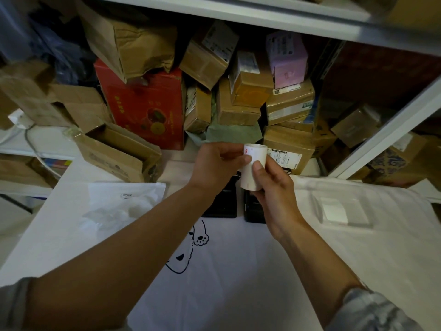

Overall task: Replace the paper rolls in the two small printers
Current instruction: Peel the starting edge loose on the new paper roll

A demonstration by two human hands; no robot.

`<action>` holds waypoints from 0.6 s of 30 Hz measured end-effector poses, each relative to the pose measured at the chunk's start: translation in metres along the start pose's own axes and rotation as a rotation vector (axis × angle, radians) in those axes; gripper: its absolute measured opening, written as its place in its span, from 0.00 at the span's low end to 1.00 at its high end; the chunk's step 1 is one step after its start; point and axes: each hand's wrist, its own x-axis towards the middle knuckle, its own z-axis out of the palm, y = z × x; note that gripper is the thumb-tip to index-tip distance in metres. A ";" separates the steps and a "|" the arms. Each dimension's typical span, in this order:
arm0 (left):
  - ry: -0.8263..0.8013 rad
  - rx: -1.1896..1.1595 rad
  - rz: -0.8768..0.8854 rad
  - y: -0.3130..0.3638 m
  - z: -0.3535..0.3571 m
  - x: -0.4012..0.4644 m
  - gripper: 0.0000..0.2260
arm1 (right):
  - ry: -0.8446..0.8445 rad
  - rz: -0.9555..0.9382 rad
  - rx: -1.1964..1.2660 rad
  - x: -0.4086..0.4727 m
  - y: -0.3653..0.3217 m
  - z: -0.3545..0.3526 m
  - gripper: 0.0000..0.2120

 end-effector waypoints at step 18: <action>-0.107 0.162 -0.092 -0.024 -0.010 0.004 0.11 | -0.073 0.038 -0.141 0.000 0.021 -0.014 0.25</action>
